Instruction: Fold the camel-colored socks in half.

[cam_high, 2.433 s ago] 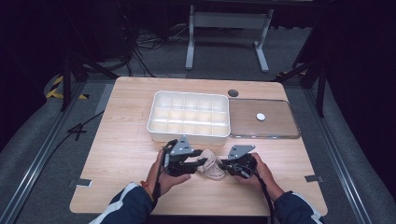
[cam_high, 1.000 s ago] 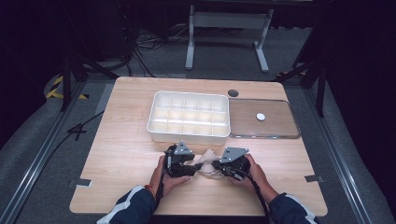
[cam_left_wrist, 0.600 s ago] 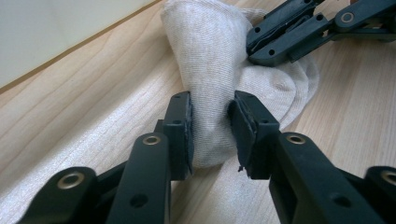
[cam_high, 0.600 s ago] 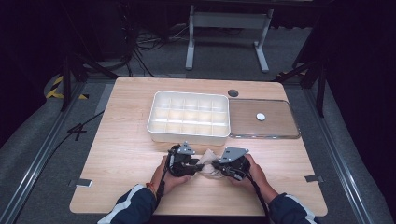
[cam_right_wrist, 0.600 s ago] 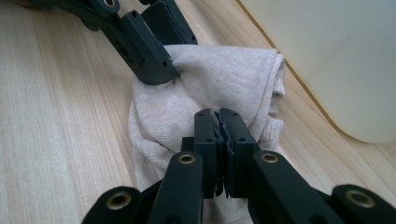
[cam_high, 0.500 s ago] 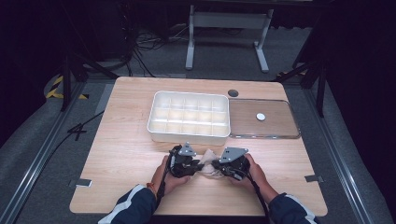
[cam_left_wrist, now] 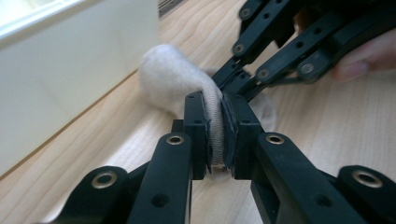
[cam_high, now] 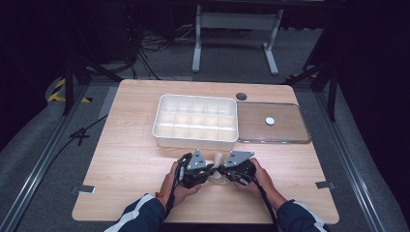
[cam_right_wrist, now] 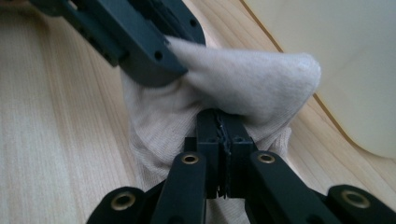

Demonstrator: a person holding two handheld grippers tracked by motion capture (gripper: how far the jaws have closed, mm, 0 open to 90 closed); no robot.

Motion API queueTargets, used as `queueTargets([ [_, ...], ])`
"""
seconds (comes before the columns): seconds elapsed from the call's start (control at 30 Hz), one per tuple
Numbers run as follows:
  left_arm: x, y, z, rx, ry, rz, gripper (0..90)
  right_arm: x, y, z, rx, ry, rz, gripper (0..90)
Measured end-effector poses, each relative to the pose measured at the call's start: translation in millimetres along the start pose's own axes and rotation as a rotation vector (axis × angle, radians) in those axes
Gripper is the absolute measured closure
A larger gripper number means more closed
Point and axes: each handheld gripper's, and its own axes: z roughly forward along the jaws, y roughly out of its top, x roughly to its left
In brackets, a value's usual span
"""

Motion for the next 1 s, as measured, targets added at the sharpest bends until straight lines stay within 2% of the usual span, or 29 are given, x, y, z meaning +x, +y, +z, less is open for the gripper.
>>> queueTargets([
  [0.17, 1.0, -0.1, 0.4, -0.013, 0.004, -0.023, 80.9, 2.5, 0.9, 2.3, -0.016, -0.002, -0.009, 88.1],
  [0.27, 0.4, -0.1, 1.4, -0.002, 0.012, -0.017, 81.6, 2.3, 0.7, 2.5, -0.022, -0.001, -0.005, 86.5],
  [0.3, 0.3, -0.1, 1.4, 0.001, 0.016, -0.016, 81.9, 1.5, 0.4, 1.5, -0.028, 0.010, 0.002, 82.6],
  [0.37, 1.0, 0.1, 0.2, 0.011, 0.025, -0.010, 82.4, -2.1, -0.7, -2.5, -0.036, 0.005, 0.024, 68.2],
  [0.4, 1.3, 0.1, -0.5, 0.009, 0.026, -0.018, 82.5, -3.1, -1.3, -4.1, -0.033, 0.006, 0.033, 67.4],
  [0.47, 2.0, 0.5, -1.8, 0.012, 0.032, -0.018, 82.6, -4.8, -2.6, -7.0, -0.035, -0.003, 0.032, 67.9],
  [0.57, 3.4, 1.5, -2.7, 0.012, 0.032, -0.016, 82.6, -11.0, -8.3, -17.7, -0.038, 0.015, 0.058, 77.9],
  [0.63, 2.8, 1.7, -1.2, 0.001, 0.025, -0.030, 82.5, -10.8, -9.8, -14.4, -0.013, 0.018, 0.065, 82.5],
  [0.7, 0.1, 2.7, 0.3, -0.001, 0.026, -0.017, 82.3, -7.9, -10.5, -9.4, -0.010, 0.025, 0.062, 85.2],
  [0.8, -3.7, 4.5, 2.5, -0.001, 0.023, -0.001, 81.7, -5.7, -8.2, -7.2, -0.007, 0.022, 0.052, 86.2],
  [0.9, -10.3, 4.5, 9.7, 0.022, 0.016, 0.035, 81.6, -4.2, -8.5, -6.0, -0.012, 0.012, 0.049, 85.7],
  [1.0, -11.3, 4.0, 11.7, 0.028, 0.016, 0.036, 81.6, -5.5, -10.0, -6.4, -0.023, 0.014, 0.060, 82.6],
])
